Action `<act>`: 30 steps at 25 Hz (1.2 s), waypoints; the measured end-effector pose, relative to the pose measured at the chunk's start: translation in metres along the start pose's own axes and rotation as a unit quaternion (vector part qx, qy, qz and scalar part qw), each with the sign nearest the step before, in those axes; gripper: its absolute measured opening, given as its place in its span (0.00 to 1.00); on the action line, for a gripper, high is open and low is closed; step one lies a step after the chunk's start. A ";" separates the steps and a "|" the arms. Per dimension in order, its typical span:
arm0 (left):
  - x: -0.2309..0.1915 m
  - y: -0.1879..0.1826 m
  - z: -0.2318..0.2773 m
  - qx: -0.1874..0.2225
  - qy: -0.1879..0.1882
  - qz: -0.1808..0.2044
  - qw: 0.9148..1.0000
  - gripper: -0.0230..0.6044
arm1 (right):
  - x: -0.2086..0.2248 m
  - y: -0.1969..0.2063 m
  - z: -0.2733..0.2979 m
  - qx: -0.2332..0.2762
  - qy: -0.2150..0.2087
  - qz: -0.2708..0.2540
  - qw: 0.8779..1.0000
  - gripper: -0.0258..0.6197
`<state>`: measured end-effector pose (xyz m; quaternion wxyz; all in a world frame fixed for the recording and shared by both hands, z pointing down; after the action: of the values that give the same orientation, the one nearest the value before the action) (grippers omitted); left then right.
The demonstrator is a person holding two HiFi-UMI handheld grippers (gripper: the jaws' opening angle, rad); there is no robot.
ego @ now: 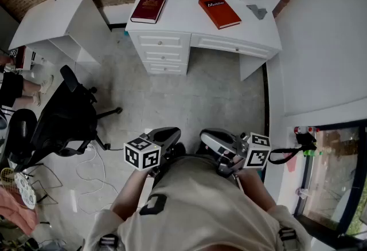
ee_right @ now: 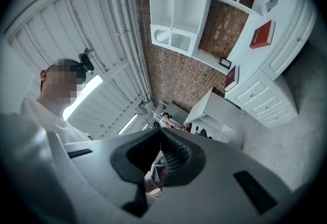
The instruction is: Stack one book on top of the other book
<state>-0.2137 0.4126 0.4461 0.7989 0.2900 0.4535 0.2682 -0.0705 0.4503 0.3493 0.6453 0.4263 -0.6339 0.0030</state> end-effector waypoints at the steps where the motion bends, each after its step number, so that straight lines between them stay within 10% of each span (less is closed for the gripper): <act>1: 0.002 -0.001 -0.001 0.001 0.001 0.001 1.000 0.07 | 0.000 0.001 -0.001 0.002 0.000 0.000 1.000 0.05; 30: 0.059 -0.032 0.070 -0.024 -0.031 0.055 0.998 0.07 | 0.032 -0.051 -0.063 0.016 -0.010 0.023 1.000 0.05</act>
<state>-0.1203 0.4160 0.4193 0.8032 0.3036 0.4054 0.3136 0.0148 0.4355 0.3576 0.6319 0.4220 -0.6497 0.0237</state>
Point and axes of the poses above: the fingertips, and each gripper's own axes: z forward along the fingers, x to its right, y out of its underside, the point moved 5 cm from there along -z, backward along the fingers, and after that the axes turned 2 degrees about z, right-handed, at the moved point
